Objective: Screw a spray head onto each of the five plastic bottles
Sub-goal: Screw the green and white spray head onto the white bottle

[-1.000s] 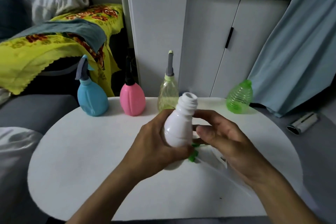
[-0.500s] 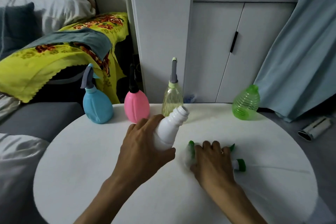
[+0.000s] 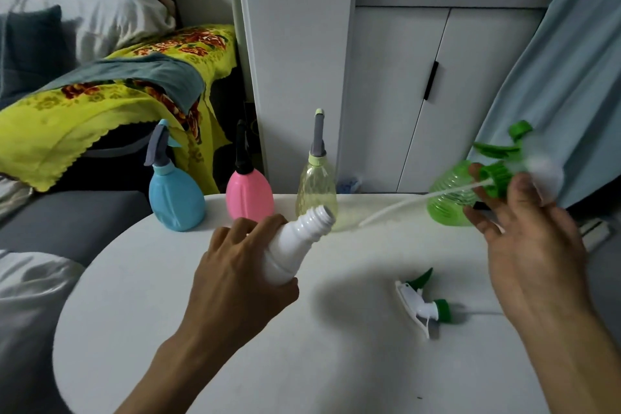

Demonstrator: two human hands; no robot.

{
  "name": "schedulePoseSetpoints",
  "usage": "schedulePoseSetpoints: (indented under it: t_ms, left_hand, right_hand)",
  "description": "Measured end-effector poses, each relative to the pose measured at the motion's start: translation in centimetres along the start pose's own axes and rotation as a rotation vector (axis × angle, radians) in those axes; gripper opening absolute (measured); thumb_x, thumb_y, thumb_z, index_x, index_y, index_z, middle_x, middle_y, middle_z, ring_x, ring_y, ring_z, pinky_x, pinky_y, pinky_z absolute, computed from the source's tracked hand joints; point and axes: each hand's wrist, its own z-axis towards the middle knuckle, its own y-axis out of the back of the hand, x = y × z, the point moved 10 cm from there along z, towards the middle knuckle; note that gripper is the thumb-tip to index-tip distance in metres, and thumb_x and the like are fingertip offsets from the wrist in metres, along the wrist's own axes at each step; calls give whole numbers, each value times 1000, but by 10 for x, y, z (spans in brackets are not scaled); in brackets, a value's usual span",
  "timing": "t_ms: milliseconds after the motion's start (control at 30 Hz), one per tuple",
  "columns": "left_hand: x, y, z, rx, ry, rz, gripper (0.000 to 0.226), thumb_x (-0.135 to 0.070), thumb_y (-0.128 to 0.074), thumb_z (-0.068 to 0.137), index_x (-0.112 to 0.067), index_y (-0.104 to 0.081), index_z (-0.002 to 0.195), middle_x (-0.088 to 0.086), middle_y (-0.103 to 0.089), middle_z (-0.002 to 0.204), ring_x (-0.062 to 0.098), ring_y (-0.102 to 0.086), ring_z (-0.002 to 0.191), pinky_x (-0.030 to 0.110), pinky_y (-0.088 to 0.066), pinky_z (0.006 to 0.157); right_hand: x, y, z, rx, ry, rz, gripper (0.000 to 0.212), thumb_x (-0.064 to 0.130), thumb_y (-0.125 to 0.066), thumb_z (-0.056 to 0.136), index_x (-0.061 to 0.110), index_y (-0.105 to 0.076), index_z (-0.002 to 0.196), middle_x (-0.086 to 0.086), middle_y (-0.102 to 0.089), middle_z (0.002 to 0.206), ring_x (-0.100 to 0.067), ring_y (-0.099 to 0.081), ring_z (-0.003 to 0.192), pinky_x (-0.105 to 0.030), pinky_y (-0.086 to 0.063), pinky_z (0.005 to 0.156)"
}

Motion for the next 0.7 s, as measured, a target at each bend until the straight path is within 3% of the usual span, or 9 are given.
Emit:
schedulePoseSetpoints:
  t_ms: [67,467,567,700]
  left_hand:
    - [-4,-3,0,31,-4,21,74,-29,-94,48,-23,-61,114,5,-65,94,29,-57,77,39,-53,62]
    - [-13,-13,-1,86,-18,27,71,-29,-90,49,-26,-61,113,1,-64,94,29,-55,76,43,-53,59]
    - [-11,-13,-1,85,-14,39,72,-32,-88,50,-28,-59,115,0,-63,97,27,-55,79,42,-53,61]
    - [-10,-12,-1,72,-9,23,75,-33,-89,51,-33,-53,117,0,-64,98,28,-56,80,43,-54,61]
  right_hand:
    - [-5,7,2,-49,-39,73,19,29,-50,100,22,-66,108,-3,-73,116,-20,-66,116,-40,-48,93]
    - [-11,-1,-8,-34,55,58,22,26,-47,103,22,-63,118,4,-75,114,-19,-63,117,-42,-46,93]
    - [-17,-10,-10,14,6,67,25,26,-50,101,19,-62,121,-4,-72,122,-26,-60,123,-46,-45,95]
    - [-41,-38,-27,138,-97,28,38,29,-58,85,18,-62,122,-7,-72,123,-23,-62,119,-37,-50,84]
